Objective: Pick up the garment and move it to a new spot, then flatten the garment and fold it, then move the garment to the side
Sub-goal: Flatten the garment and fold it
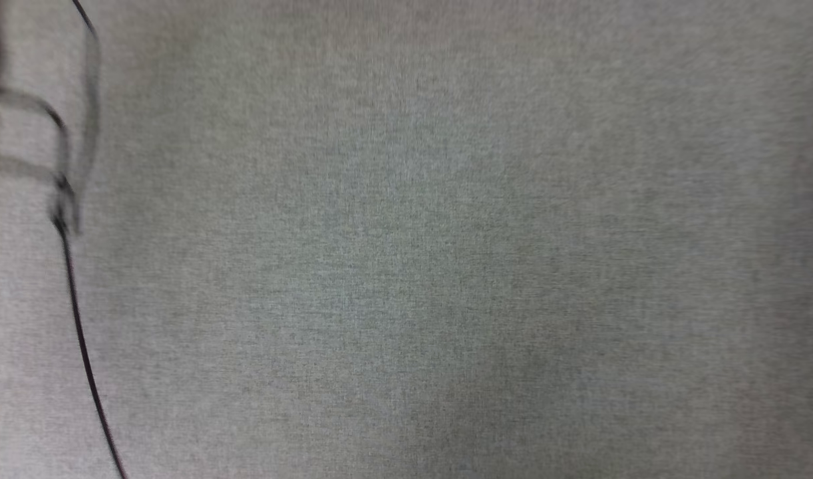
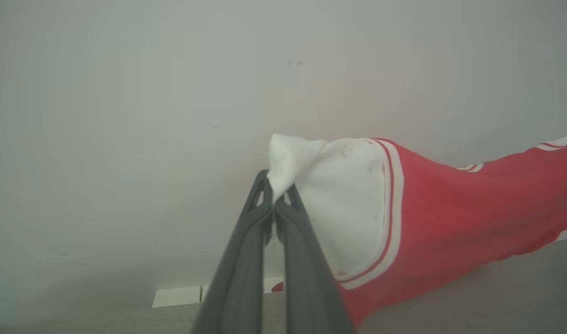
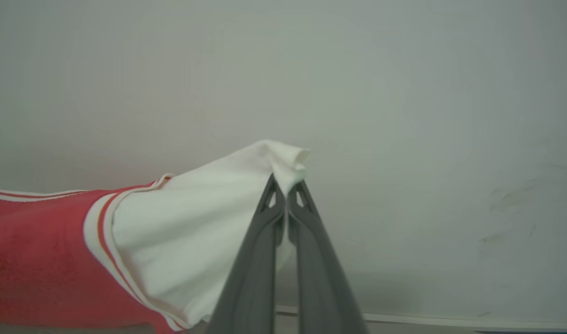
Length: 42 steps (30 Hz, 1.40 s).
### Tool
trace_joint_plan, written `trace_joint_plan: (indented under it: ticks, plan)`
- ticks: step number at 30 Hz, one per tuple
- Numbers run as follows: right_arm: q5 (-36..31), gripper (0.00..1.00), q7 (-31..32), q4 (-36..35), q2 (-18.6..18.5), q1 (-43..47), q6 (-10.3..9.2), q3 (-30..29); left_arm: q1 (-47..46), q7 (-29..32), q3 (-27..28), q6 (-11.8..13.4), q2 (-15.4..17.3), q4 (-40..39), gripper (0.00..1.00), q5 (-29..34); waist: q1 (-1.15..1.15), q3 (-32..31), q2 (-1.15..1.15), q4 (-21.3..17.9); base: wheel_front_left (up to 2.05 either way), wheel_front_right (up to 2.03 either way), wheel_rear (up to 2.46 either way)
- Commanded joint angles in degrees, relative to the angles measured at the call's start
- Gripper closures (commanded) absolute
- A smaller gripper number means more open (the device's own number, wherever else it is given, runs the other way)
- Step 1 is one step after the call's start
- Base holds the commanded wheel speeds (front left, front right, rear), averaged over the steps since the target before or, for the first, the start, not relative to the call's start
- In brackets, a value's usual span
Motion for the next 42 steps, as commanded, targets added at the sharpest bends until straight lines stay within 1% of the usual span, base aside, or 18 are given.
trace_joint_plan:
  ticks: [1,3,4,7,9,14,17,19,21,27,35,38,42]
  plan:
    - [0.48,1.00,-0.58,0.42,-0.26,2.50,-0.06,0.40,2.57,-0.43,-0.56,-0.06,0.37,-0.43,1.00,-0.28,-0.01,-2.02,0.00,-0.35,0.00,0.00,0.00]
    - [1.90,1.00,-0.73,0.72,-0.12,6.91,-0.06,1.85,7.24,-0.75,-1.41,-0.06,1.03,-1.88,1.00,-1.42,-0.01,-3.80,0.00,-0.62,0.00,0.00,0.00]
    - [2.71,1.00,-1.09,0.72,-0.28,9.32,-0.06,2.33,10.01,-0.95,-2.06,-0.06,0.87,-2.75,1.00,-1.73,-0.01,-4.97,0.00,-0.65,0.00,0.00,0.00]
    - [5.76,1.00,-1.11,-0.51,-0.58,16.48,-0.06,4.17,17.61,-1.05,-3.41,-0.06,1.58,-5.57,1.00,-2.87,-0.01,-8.04,0.00,-0.81,0.00,0.00,0.00]
    - [7.92,1.00,-0.52,-2.02,-1.24,21.53,-0.05,6.95,22.43,-0.83,-4.24,-0.06,2.07,-7.43,1.00,-3.62,-0.01,-10.11,0.00,-0.89,0.00,0.00,0.00]
    - [16.01,1.00,2.25,-8.44,-4.45,34.40,-0.05,12.25,34.51,-0.13,-5.61,1.22,3.17,-11.48,1.00,-5.70,-0.01,-14.68,0.00,-1.34,0.00,0.00,0.00]
    - [20.72,1.00,4.22,-12.99,-6.70,42.01,-0.06,13.91,41.32,0.05,-6.34,2.46,4.05,-13.60,1.00,-6.58,-0.01,-17.31,0.00,-1.61,0.00,0.00,0.00]
    - [22.64,1.00,5.79,-16.17,-8.51,46.76,-0.06,15.37,45.49,-0.26,-6.11,3.33,4.62,-14.84,1.00,-7.66,-0.01,-18.74,0.00,-1.69,0.00,0.00,0.00]
    - [23.74,1.00,7.31,-19.31,-10.91,51.35,-0.06,16.86,49.61,-0.41,-6.28,3.90,5.91,-15.86,1.00,-8.06,-0.01,-19.74,0.00,-1.79,0.00,0.00,0.00]
    - [27.61,1.00,10.80,-25.75,-14.86,62.06,-0.07,16.61,59.27,-0.48,-5.95,4.82,8.01,-17.93,1.00,-10.74,-0.01,-21.90,0.00,-2.13,0.00,0.00,0.00]
    - [30.80,1.00,15.04,-31.63,-16.98,73.11,-0.07,15.04,67.77,-0.21,-6.50,6.67,9.54,-21.36,1.00,-12.47,-0.01,-24.52,0.00,-2.53,0.00,0.00,0.00]
    - [30.85,1.00,18.02,-33.32,-18.37,77.03,-0.07,14.56,70.48,-0.47,-6.49,7.30,10.28,-22.66,1.00,-12.87,-0.01,-25.19,0.00,-2.67,0.00,0.00,0.00]
    - [32.68,1.00,22.43,-35.15,-18.88,81.78,-0.07,12.79,74.19,0.42,-7.52,7.76,11.01,-24.33,1.00,-13.30,-0.01,-25.89,0.00,-2.98,0.00,0.00,0.00]
